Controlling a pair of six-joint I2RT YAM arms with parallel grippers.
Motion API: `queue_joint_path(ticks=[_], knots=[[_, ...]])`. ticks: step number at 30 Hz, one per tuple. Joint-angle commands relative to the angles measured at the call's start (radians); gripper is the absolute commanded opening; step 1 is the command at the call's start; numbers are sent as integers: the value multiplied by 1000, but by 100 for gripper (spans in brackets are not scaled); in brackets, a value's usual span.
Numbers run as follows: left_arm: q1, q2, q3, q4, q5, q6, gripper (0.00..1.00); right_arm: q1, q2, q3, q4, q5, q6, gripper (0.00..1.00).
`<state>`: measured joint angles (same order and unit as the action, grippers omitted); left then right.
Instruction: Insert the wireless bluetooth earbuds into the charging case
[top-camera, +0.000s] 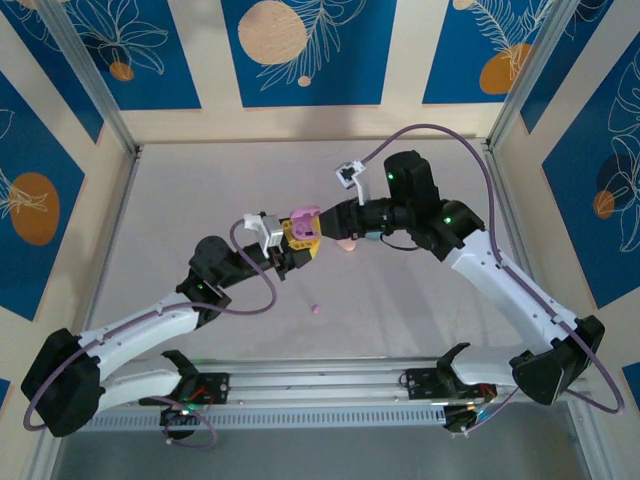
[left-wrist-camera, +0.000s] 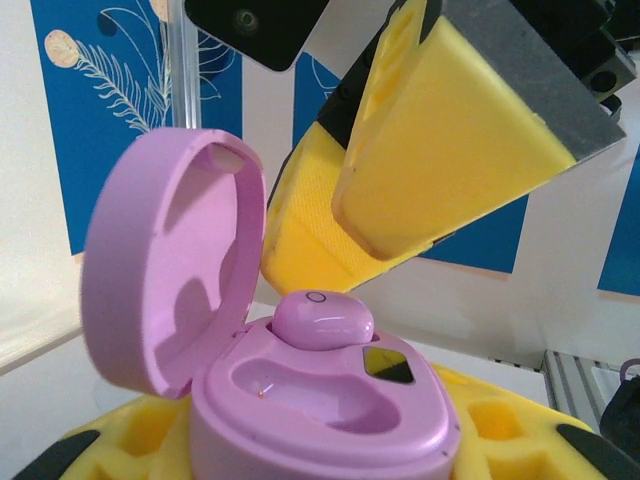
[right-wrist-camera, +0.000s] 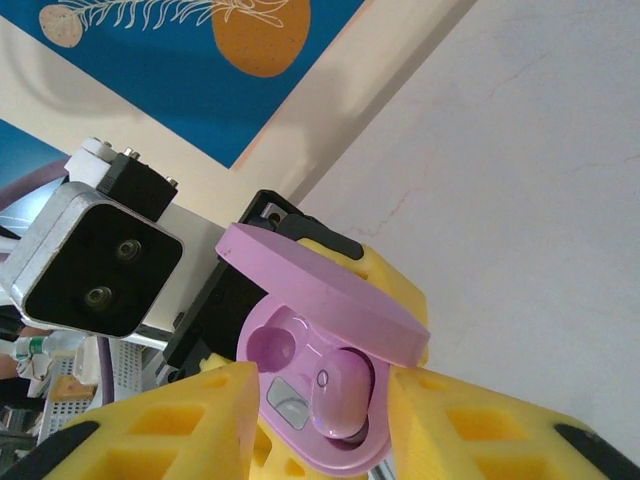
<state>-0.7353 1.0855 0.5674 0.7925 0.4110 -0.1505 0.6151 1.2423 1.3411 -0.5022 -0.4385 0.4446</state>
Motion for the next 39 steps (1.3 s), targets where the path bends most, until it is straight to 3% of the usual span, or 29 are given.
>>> queue_joint_path(ticks=[1,9,16,22,26,29,34,39], knots=[[-6,-15,20,46,16,11,20,-3,-51,14,-8,36,-18,39],[-6,-26,17,53,20,8,21,-17,-68,13,-78,103,-27,29],[-7,-60,11,19,4,18,20,-52,-158,-58,-56,197,-3,31],[-7,-79,-3,13,-17,22,20,-165,-190,-118,-168,300,135,34],[-7,-90,-3,4,-17,22,20,-293,-170,-220,-201,142,263,35],[-6,-102,-4,-8,-20,26,20,-311,-152,-297,-174,57,322,36],[-7,-114,-11,-20,-29,26,20,-284,-45,-363,-185,-38,344,37],[-7,-138,-26,-46,-44,29,20,-158,58,-403,-161,-28,361,38]])
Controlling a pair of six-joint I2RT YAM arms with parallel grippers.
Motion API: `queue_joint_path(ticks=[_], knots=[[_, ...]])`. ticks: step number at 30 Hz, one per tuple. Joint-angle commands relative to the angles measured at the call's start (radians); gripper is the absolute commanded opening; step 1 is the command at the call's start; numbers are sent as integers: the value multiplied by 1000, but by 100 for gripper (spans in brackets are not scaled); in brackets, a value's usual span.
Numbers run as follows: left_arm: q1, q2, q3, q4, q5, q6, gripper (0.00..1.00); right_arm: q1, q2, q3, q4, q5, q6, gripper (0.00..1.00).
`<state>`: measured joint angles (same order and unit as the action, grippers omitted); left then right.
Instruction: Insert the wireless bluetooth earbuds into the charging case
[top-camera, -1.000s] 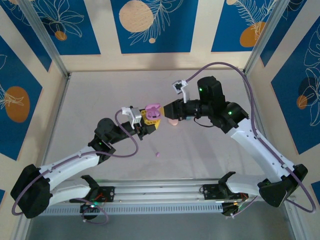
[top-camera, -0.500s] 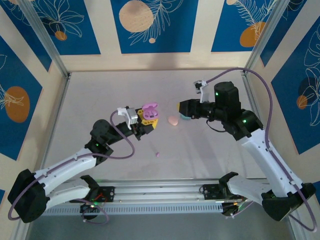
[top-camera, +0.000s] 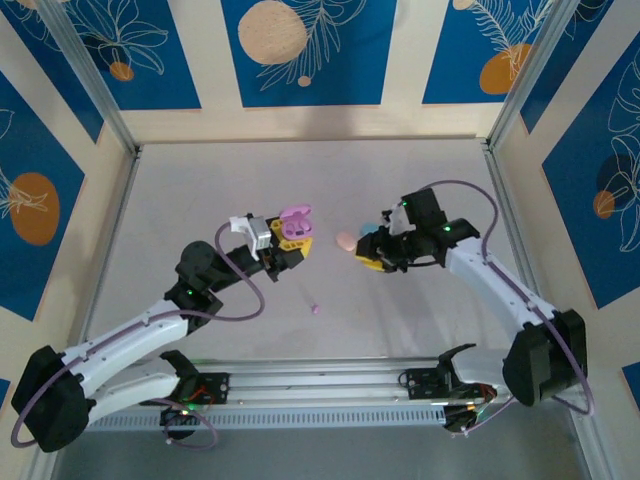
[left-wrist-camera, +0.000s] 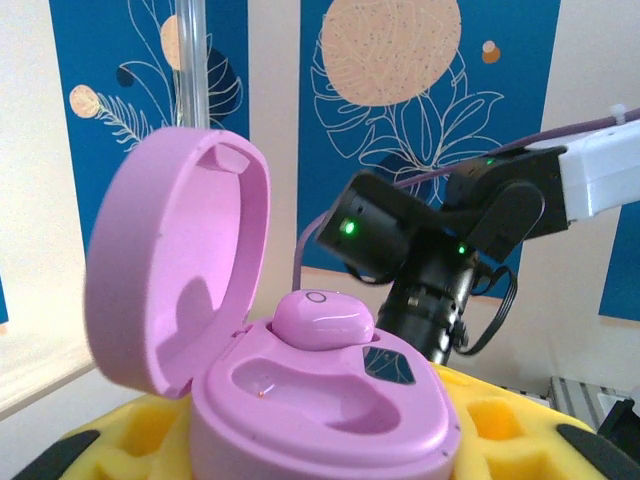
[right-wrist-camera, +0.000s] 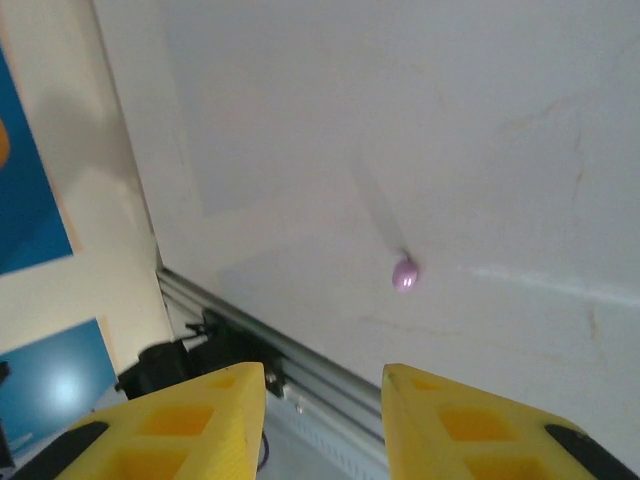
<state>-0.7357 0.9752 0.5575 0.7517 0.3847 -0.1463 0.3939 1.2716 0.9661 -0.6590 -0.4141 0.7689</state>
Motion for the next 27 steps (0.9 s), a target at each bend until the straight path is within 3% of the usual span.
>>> queue_joint_path(ticks=[1,10,20,27], knots=[[-7,-34,-23,-10,-20,24,20,87,43,-37,12,-50,49,38],[-7,-152,-105,-100,-55,11,20,253,160,-80,116,-35,148,39],[-7,-315,-184,-238,-95,-12,20,304,335,-12,86,-34,97,39],[-7,-331,-185,-269,-106,5,20,332,476,90,42,26,10,38]])
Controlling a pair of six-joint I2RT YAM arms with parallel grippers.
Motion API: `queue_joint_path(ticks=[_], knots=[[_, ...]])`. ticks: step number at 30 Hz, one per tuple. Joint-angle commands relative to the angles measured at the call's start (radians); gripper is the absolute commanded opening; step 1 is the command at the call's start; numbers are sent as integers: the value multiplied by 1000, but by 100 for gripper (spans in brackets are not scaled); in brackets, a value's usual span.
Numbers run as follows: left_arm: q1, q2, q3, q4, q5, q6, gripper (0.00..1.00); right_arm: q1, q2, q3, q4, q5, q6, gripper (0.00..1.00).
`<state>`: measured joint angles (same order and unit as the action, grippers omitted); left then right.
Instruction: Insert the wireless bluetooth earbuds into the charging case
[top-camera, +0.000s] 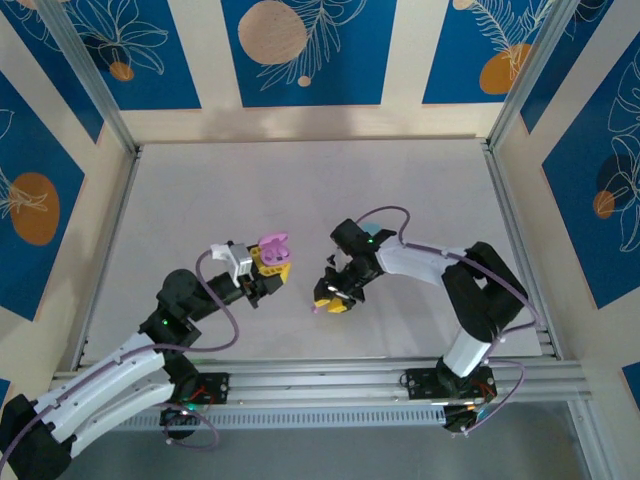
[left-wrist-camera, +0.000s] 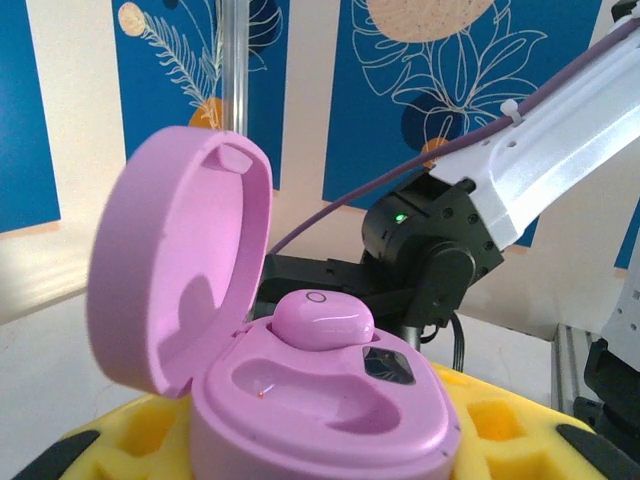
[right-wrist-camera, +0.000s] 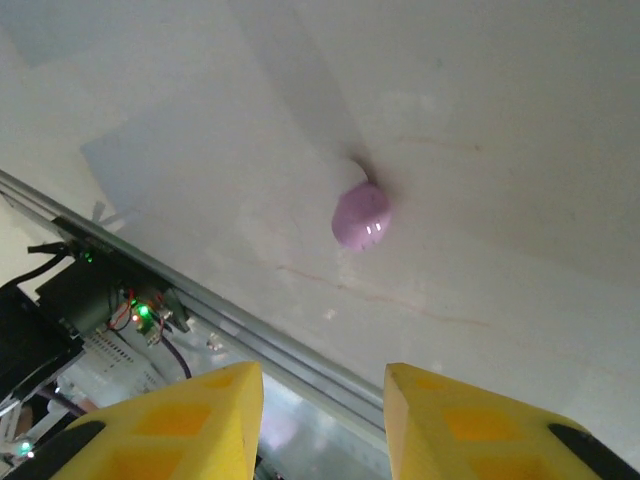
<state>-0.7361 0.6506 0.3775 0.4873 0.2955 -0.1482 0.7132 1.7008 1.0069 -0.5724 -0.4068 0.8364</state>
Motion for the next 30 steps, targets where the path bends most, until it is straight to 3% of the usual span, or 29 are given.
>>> queue_joint_path(ticks=[1,6,19,30], knots=[[-6,-4,-5,-3,-16,6,20,15,65,63,-51,23,-65,38],[-6,-2,-2,-1,-20,6,20,48,132,125,-100,79,-100,40],[-6,11,-1,15,-29,1,20,174,255,313,-316,391,-164,45],[-6,11,3,17,-37,0,20,195,265,325,-348,478,-181,42]])
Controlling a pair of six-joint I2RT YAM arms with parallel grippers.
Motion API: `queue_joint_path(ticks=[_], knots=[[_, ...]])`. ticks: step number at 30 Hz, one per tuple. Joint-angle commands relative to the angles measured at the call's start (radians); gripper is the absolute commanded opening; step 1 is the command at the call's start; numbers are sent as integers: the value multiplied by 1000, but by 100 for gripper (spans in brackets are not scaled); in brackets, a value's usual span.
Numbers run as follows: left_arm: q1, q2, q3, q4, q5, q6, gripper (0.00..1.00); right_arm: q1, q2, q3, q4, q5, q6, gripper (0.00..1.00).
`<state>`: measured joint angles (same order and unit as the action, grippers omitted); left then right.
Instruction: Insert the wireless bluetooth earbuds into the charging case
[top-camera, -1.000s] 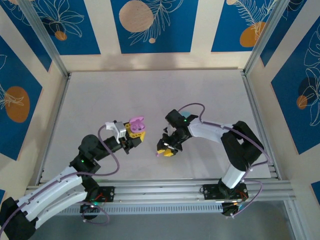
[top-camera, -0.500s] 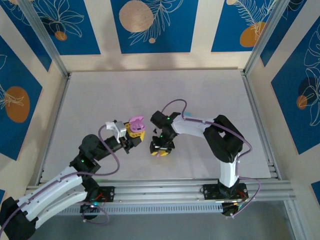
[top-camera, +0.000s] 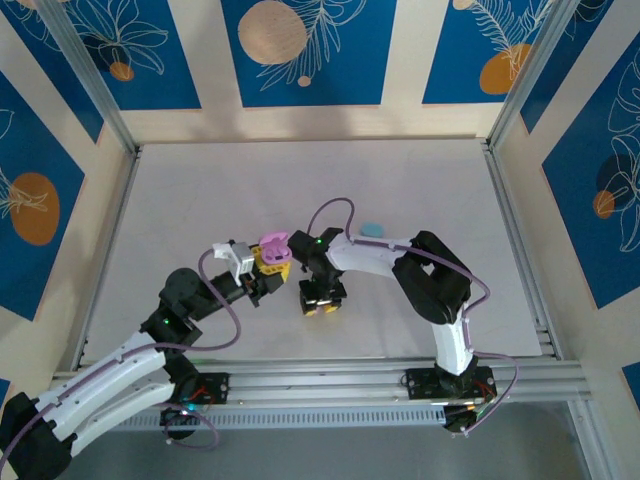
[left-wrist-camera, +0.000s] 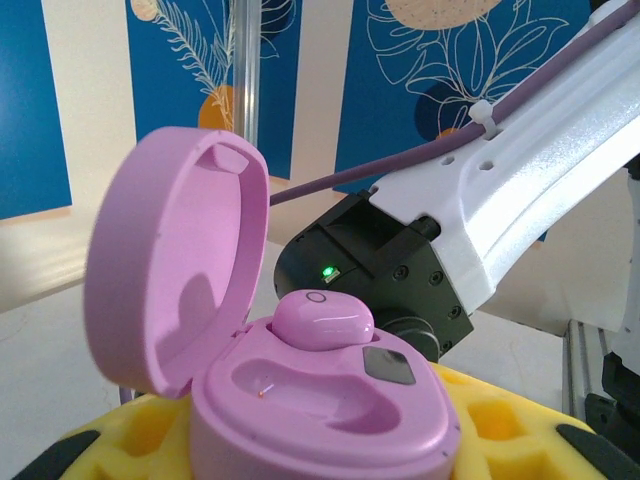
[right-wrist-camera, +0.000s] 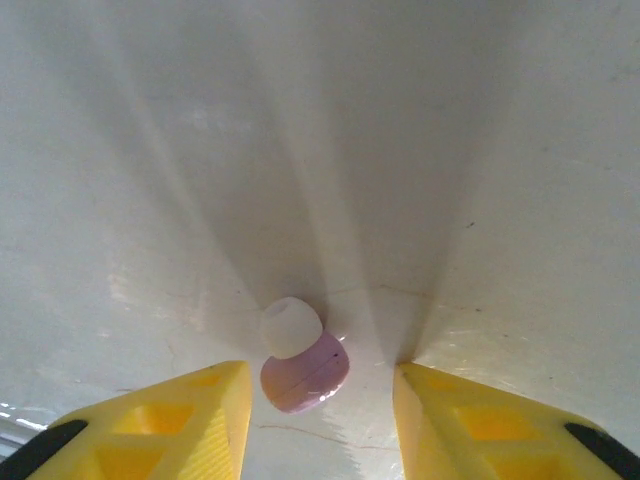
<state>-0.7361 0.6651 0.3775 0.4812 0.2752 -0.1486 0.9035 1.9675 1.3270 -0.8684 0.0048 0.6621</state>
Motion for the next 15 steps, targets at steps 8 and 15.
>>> queue_joint_path(ticks=[8,15], knots=[[-7,14,3,39,-18,-1,20,-7,-57,-13,-78,162,-20,38],[-7,19,4,43,-16,-4,20,-25,-86,-31,-75,197,-27,36]])
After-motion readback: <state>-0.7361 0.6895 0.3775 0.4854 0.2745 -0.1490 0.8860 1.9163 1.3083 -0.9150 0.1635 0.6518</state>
